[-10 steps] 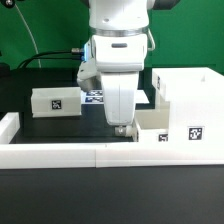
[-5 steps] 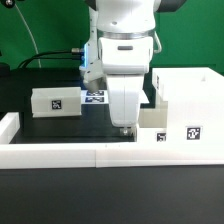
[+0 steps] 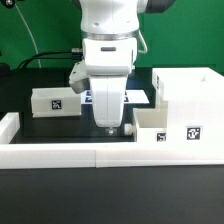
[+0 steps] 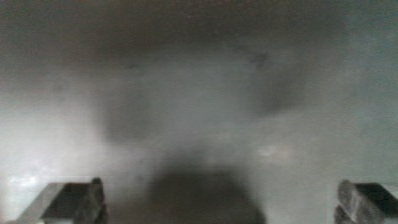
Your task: Assemble drawer
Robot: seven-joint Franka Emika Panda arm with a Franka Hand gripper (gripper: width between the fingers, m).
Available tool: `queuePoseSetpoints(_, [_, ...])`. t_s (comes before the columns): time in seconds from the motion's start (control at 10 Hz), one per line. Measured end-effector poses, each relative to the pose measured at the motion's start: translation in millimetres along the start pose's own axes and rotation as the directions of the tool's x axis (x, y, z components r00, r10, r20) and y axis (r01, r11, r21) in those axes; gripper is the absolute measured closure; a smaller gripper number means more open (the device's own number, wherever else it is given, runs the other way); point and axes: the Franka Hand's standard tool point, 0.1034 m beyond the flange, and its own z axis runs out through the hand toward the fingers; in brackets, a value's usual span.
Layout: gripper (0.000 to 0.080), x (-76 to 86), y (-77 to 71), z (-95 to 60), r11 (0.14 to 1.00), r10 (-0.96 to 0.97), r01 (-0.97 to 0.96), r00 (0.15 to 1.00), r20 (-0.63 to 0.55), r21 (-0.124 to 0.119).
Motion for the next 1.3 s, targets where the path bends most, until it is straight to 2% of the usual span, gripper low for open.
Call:
queuePoseSetpoints(0.2, [0.0151, 3.9, -13.3, 3.0, 1.0, 0.025, -0.025, 1.0, 0.003, 0.015])
queuePoseSetpoints(0.4, [0.0151, 12.8, -18.5, 6.1, 0.999, 0.029, -0.029, 1.0, 0.002, 0.025])
queuePoseSetpoints(1.0, [0.0151, 51.0, -17.4, 1.3, 0.999, 0.035, -0.035, 0.999, -0.004, 0.018])
queuePoseSetpoints(1.3, [0.0151, 51.9, -17.5, 0.6, 0.998, 0.052, -0.052, 0.999, 0.001, 0.022])
